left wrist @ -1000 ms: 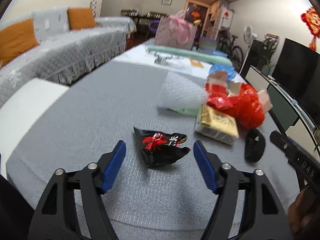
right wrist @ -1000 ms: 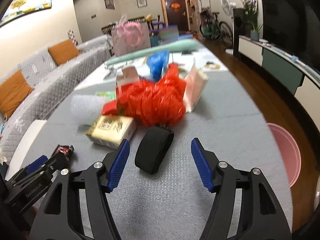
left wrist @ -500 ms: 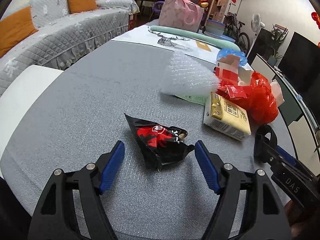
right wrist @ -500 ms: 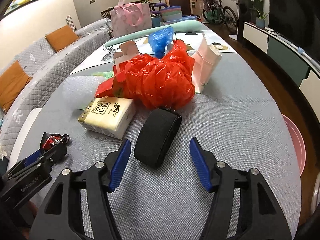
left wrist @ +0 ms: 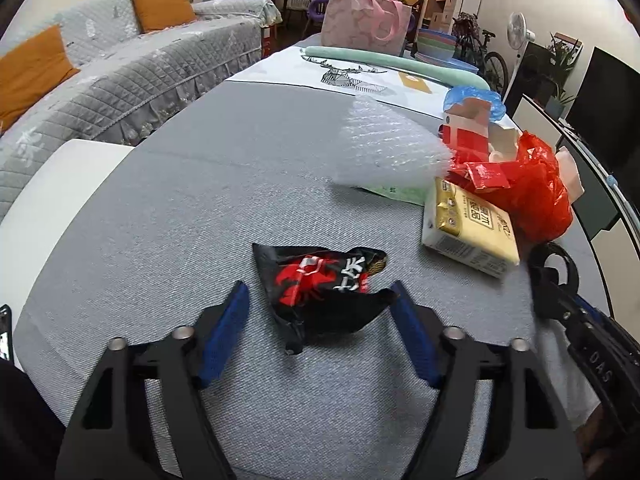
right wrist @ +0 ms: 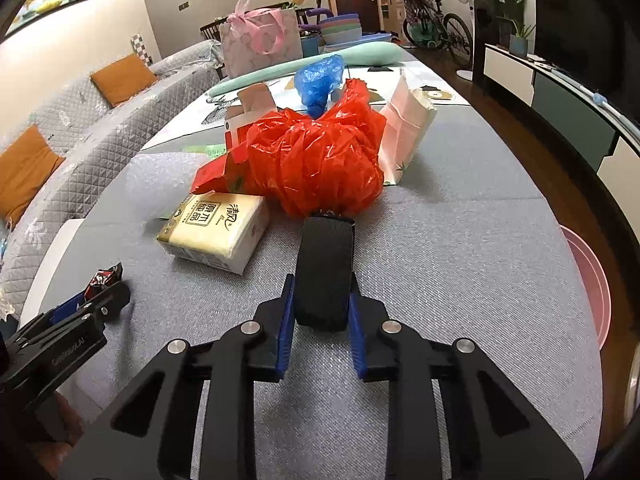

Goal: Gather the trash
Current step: 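Grasp the black tape roll with the right tool while the left tool grasps the black-red wrapper, then carry the tape roll and wrapper in both tools over the pink wastebasket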

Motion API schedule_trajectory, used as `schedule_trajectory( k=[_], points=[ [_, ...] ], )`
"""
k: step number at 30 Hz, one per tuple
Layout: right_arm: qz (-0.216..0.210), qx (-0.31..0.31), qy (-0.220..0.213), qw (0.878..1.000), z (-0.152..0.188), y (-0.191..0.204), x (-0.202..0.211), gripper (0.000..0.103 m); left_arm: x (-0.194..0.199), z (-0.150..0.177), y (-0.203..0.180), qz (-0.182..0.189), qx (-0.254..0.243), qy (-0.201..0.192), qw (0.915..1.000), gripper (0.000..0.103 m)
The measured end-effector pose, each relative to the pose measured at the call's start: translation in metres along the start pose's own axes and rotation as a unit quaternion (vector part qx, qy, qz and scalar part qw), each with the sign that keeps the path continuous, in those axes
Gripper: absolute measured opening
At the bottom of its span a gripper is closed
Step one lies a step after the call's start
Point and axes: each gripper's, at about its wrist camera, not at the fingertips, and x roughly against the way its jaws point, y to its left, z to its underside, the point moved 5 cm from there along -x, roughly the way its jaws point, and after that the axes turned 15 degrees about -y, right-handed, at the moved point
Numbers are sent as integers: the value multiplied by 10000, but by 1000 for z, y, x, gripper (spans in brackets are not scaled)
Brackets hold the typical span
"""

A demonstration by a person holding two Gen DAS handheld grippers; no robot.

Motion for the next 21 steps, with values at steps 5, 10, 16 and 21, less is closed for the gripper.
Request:
schedule_trajectory(
  k=[5,10,16,21],
  points=[
    [28,-23,-75,10000,1,-7,8,24,5,1,3,-10,-19,-57,10000,54],
    [64,4,-238,9997,0,-12,22,24,12,-1,1,120,-37,-171,9998,50],
    [191,71,-480,9986,-2,-21,39,24,21,-1,-3,237,-80,-289,9993,49],
    [335,203,-691,9968,-2,-29,50,24,26,1,-9,342,-152,-350,9987,48]
  ],
)
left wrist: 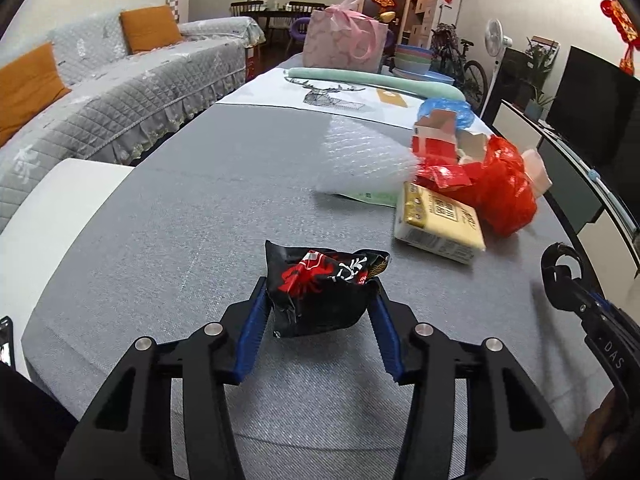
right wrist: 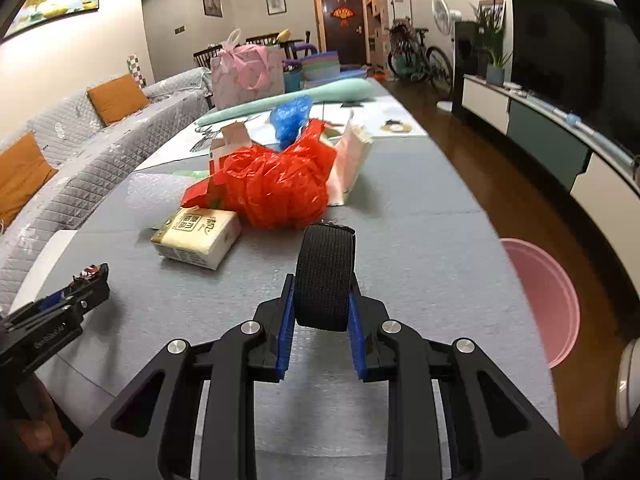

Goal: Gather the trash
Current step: 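Carry the tape roll and wrapper in both tools over the pink wastebasket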

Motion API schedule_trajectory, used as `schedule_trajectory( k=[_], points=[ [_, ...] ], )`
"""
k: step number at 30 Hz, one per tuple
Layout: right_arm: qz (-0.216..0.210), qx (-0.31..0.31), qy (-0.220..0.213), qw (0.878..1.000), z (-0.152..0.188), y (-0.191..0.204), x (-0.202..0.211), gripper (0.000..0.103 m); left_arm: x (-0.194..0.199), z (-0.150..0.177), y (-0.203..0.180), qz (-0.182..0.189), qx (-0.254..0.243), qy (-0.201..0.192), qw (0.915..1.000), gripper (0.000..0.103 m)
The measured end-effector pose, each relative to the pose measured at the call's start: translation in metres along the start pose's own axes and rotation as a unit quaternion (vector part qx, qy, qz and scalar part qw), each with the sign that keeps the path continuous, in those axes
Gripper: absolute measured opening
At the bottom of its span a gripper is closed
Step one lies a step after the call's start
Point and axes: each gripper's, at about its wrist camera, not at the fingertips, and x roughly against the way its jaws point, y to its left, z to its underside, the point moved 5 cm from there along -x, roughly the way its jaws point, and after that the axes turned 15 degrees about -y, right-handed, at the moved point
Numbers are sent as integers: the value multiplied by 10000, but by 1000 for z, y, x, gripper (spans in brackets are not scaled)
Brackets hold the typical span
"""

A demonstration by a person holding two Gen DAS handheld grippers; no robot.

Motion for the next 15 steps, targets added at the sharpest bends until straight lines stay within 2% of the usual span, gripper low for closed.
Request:
schedule_trajectory(
  k=[15],
  points=[
    [241,67,-455,9987,-10,-28,37,24,28,-2,-29,464,-219,-435,9977,48]
  ],
)
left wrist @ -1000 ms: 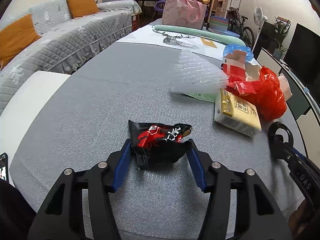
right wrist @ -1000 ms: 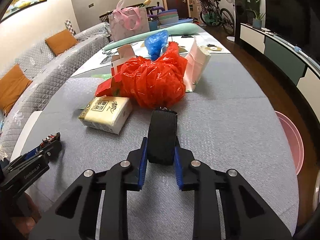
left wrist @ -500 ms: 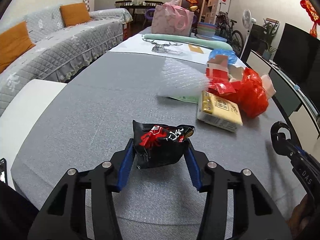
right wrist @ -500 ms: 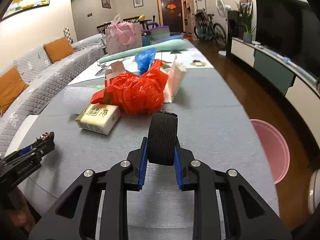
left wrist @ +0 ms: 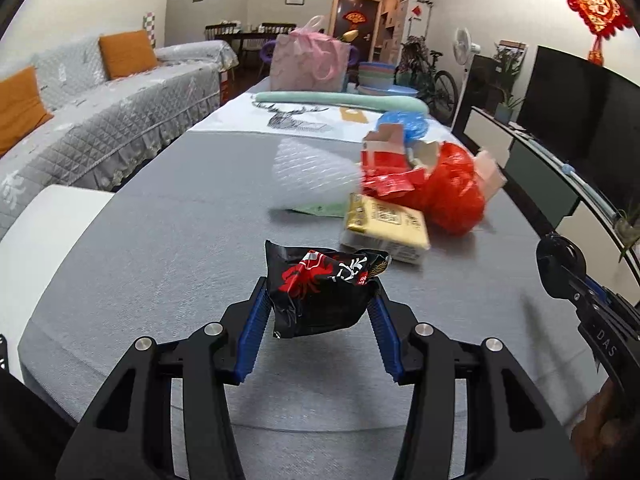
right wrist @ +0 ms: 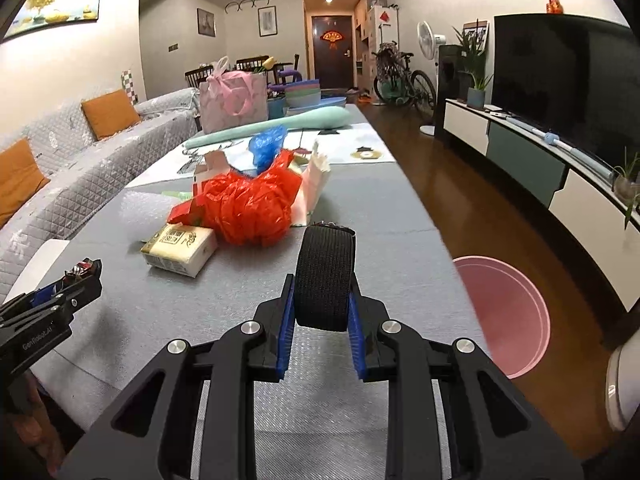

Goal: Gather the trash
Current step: 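Carry the tape roll and wrapper in both tools over the pink wastebasket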

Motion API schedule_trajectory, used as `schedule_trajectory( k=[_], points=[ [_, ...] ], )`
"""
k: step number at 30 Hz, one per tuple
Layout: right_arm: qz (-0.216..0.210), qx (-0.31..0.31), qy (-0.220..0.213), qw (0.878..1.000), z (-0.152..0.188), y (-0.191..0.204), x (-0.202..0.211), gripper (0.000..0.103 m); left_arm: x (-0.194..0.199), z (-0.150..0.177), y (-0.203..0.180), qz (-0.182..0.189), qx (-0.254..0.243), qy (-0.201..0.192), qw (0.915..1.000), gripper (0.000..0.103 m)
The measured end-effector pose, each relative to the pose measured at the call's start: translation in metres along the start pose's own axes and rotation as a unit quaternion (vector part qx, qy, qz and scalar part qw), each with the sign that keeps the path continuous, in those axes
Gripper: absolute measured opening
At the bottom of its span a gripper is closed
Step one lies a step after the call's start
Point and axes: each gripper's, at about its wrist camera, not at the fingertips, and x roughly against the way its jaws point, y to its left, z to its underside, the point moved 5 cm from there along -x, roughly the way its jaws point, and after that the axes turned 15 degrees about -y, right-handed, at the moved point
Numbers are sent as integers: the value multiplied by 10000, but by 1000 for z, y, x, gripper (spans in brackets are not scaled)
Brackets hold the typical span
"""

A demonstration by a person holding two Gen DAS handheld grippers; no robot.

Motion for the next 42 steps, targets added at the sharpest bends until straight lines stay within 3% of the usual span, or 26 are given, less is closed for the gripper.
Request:
schedule_trajectory(
  k=[16,25,31,42],
  points=[
    [-76,-149,-550,9983,-72,-53,46,24,32,-22,-46,535,-326,-526,9966,48],
    [245,-38,-815,9964,-100,-108,46,24,37,-40,-79,740,-437,-702,9938,48],
    [576,-204,-866,9944,-96,-149,41,24,32,-45,-104,900,-517,-751,9918,48],
    [803,-505,-675,9932,-76,-194,30,24,18,-41,-154,1309,-548,-662,9877,48]
  ],
)
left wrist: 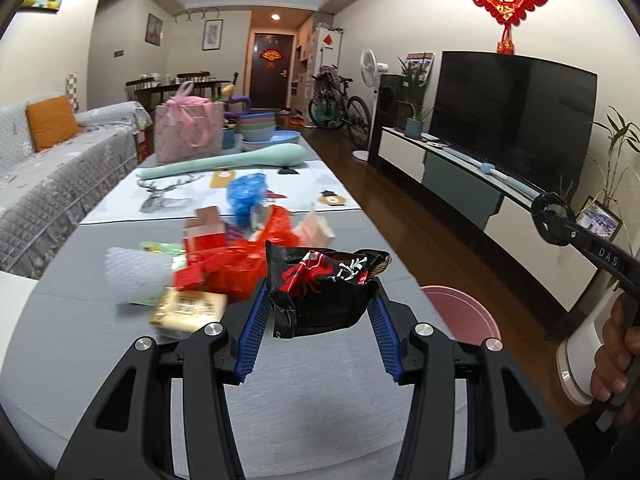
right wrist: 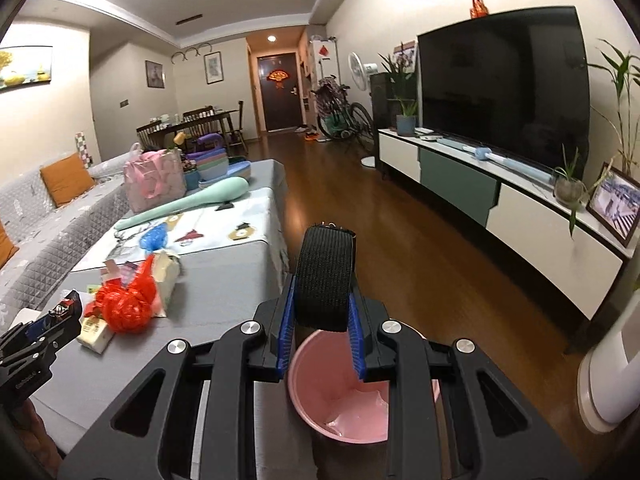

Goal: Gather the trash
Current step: 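Carry the tape roll and wrapper in both tools over the pink wastebasket, then open both tools to drop the tape roll and wrapper into the wastebasket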

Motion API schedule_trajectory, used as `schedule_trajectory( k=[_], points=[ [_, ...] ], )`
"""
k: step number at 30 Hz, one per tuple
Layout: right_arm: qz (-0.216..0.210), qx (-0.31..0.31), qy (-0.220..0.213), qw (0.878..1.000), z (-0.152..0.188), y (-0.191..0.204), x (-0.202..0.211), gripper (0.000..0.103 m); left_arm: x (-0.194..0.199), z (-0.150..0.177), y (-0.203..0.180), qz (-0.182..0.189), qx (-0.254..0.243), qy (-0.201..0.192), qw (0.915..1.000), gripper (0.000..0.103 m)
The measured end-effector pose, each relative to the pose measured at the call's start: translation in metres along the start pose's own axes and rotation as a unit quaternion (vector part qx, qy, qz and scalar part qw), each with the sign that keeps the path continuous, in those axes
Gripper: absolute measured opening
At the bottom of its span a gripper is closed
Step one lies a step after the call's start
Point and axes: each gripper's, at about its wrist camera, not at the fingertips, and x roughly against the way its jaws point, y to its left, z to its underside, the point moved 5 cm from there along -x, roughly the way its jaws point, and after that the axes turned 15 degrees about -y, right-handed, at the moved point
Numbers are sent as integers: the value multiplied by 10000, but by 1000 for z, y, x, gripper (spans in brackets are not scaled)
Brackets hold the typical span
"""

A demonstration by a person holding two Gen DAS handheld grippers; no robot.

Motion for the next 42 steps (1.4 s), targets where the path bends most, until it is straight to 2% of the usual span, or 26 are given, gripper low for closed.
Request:
schedule_trajectory(
  k=[8,24,42],
  points=[
    [287,-16,202,9994,15,-27,-16,24,-21,4,-37,393,-93,76,9992,48],
    [491,-28,391,9980,18,-53,-60,24,-89,2,-112,1224,-295,199,9918,48],
    [643,-366,533,9958,24,-84,-103,24,-160,30,-174,1695,-331,869,9811,48]
  ],
)
